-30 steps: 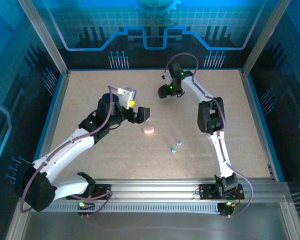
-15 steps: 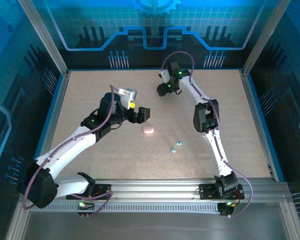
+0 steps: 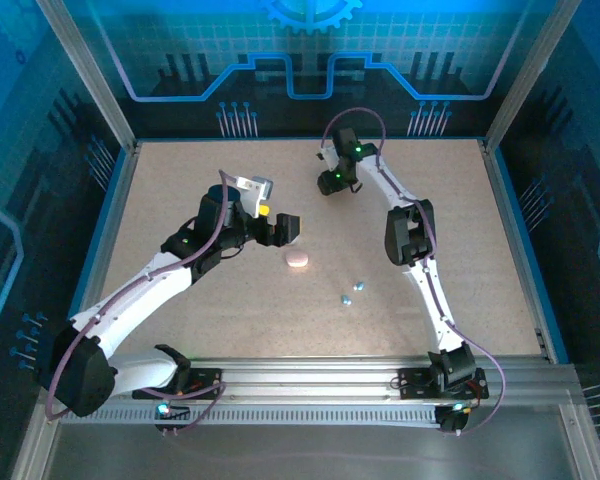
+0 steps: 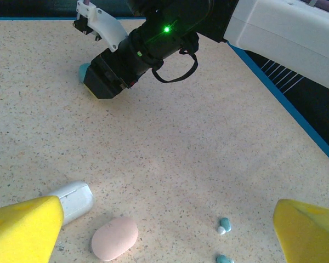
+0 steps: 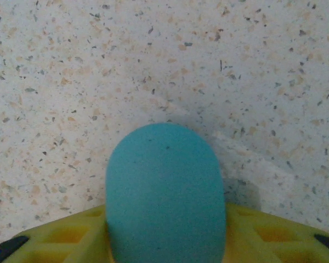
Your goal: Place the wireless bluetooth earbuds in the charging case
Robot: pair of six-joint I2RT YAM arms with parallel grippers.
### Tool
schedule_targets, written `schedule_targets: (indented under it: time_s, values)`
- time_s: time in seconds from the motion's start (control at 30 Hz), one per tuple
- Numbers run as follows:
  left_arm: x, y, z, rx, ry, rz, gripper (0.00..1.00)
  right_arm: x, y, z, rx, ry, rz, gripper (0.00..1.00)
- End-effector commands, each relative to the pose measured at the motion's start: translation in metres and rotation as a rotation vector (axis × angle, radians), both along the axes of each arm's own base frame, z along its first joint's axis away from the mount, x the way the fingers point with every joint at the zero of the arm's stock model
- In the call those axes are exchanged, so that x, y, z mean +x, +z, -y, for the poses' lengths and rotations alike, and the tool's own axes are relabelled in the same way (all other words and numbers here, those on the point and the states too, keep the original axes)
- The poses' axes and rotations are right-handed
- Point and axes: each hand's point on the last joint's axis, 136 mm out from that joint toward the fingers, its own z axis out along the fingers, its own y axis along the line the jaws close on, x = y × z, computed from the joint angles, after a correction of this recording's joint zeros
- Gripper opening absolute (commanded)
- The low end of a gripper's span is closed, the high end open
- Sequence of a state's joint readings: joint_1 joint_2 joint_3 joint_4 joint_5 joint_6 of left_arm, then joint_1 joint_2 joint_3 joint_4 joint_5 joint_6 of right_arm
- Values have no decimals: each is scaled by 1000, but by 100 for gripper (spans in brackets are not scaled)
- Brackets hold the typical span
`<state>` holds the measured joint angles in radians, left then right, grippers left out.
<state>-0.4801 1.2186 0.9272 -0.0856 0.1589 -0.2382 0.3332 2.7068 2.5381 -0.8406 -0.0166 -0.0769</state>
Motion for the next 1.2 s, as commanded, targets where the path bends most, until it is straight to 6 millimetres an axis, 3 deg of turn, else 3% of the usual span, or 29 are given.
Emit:
schedule_targets:
  time_s: [0.0, 0.2, 0.4, 0.63, 0.87, 0.97, 1.17]
  values:
    - [1, 15, -3, -24, 10, 13, 99, 5, -6, -4, -14, 8, 18, 43]
    - [2, 18, -7, -31, 35, 21, 99, 0, 19, -10, 10, 32, 30, 31]
    - [9, 28, -26, -81, 159, 25, 99, -37, 68, -26, 82, 93, 15, 30]
    - [6, 39, -37, -180, 194, 40, 99, -109, 130, -37, 206, 171, 127, 30]
    - [0, 64, -12, -320, 20, -15, 96, -196, 208, -48, 338, 291, 274, 30]
    - [-4, 76, 3, -353, -71, -37, 90, -226, 231, -49, 352, 340, 363, 30]
    - [-6, 87, 15, -395, -134, -52, 84, -269, 257, -45, 358, 427, 512, 30]
